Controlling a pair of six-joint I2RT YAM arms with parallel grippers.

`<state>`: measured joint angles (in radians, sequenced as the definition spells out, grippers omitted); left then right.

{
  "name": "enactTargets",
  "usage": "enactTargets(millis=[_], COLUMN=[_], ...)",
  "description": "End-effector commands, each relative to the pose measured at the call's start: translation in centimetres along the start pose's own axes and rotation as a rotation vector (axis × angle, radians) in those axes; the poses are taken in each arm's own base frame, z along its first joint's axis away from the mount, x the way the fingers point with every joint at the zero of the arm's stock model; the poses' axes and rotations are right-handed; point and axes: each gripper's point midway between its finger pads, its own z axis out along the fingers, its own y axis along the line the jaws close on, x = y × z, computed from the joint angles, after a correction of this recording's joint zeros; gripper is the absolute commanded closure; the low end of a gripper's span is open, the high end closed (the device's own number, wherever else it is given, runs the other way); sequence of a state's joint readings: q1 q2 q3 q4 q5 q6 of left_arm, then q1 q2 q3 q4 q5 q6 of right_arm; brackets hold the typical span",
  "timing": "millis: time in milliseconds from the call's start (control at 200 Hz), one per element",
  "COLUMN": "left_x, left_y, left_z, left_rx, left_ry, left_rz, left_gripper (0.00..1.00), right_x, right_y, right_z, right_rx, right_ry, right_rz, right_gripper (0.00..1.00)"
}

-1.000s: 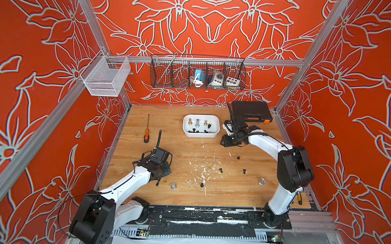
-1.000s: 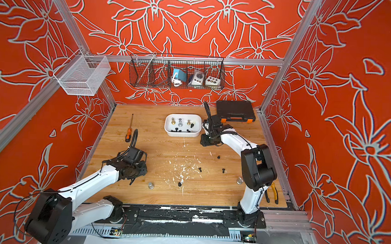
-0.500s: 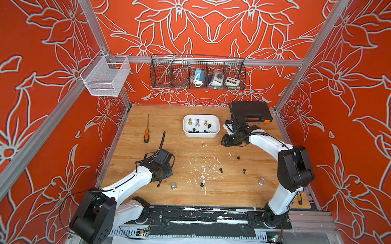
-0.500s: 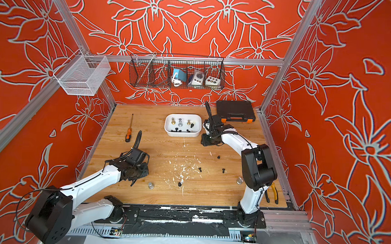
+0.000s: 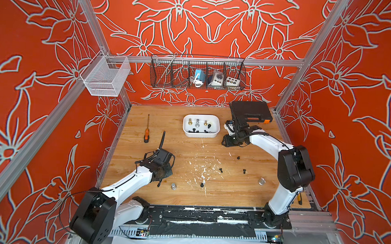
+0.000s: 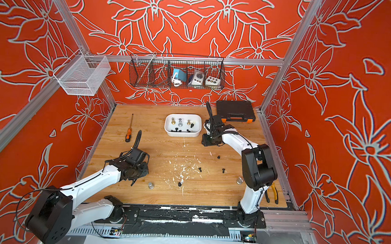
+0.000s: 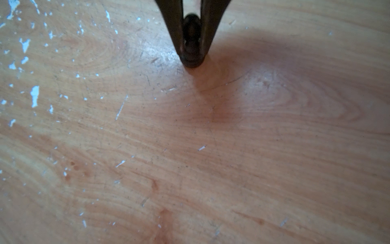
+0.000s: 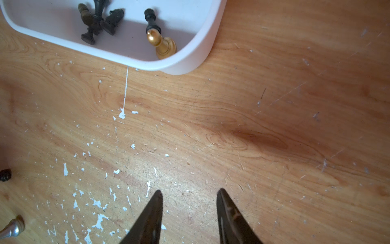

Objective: Put the chess pieces into the storage box
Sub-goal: Pick up the chess piece at the center of the board.

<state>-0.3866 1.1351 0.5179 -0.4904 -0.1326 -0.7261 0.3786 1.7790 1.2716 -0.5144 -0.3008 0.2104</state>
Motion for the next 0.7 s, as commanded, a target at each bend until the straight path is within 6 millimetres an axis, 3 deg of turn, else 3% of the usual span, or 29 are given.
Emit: enactTargets(millis=[0,145,270,455,696], left_x=[-0.5,-1.8,-4.2,-8.2,-12.8], left_y=[-0.5,-2.0,-4.2,-8.7,-14.7], left_z=[-0.1,-0.7,-1.8,-3.3,-3.6], left_rx=[0.010,0.041,0.099,0.204,0.331], left_ry=[-0.016,-0.033,-0.090,-0.170,-0.234], left_rz=[0.020,0.045,0.066,0.093,0.116], left_gripper=[0.86,0.87,0.87,0.88,0.88], right_x=[0.1,0.0,-0.1,0.2,1.4], right_y=[0.0,0.0,0.0,-0.3,-0.9], right_z=[-0.2,-0.5,-1.0,-1.5,-2.3], right_rx=[-0.012,-0.013,-0.012,-0.004,0.023], right_ry=[-0.005,-0.012,-0.021,-0.028,-0.032], right_rz=[0.014,0.014,0.019,0.028,0.055], right_gripper=[0.56,0.56,0.56,0.56,0.56])
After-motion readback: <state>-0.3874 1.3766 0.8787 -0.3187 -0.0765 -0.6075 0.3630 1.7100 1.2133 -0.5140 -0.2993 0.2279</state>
